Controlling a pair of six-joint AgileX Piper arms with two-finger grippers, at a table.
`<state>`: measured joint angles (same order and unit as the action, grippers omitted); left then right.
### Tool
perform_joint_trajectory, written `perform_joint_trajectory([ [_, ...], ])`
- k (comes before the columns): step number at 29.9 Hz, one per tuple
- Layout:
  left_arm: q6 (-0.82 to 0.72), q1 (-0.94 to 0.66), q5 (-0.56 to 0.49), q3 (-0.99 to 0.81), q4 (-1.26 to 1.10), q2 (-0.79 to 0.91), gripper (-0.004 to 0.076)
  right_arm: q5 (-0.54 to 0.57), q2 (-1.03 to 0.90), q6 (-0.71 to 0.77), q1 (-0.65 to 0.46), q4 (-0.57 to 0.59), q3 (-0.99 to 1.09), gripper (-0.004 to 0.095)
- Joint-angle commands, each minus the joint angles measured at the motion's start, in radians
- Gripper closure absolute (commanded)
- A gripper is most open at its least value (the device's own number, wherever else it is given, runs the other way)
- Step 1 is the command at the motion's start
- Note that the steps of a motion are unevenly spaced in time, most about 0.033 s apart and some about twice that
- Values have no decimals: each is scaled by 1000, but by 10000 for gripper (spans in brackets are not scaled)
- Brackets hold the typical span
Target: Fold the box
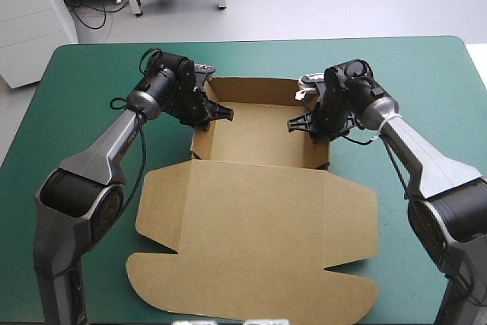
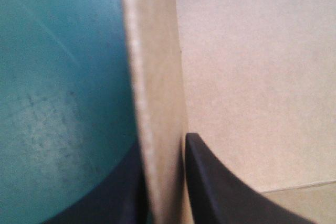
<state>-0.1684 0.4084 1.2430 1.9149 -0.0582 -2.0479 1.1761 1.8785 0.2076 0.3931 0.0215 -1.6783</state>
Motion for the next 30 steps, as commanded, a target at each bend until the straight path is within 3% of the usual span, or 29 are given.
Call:
perform_joint_trajectory([
  [1,38,5,54,29,-10,55,366,-6,-46,-3,-5,2,-25,270],
  [4,23,5,54,29,1,55,217,-7,-46,30,-5,4,-25,146],
  [6,12,5,54,29,9,55,183,-11,-46,40,-5,6,-25,138],
  [12,14,3,54,67,64,57,183,-12,-46,87,-14,-5,-34,139],
  [17,17,3,56,112,66,90,185,69,-48,73,-56,-37,-123,139],
  [25,65,3,56,119,83,273,188,72,-147,45,-66,-27,-211,139],
  [28,87,3,56,119,85,354,248,72,-194,45,-66,-68,-211,139],
  [30,126,3,56,110,85,412,361,72,-222,45,-66,-97,-211,139],
])
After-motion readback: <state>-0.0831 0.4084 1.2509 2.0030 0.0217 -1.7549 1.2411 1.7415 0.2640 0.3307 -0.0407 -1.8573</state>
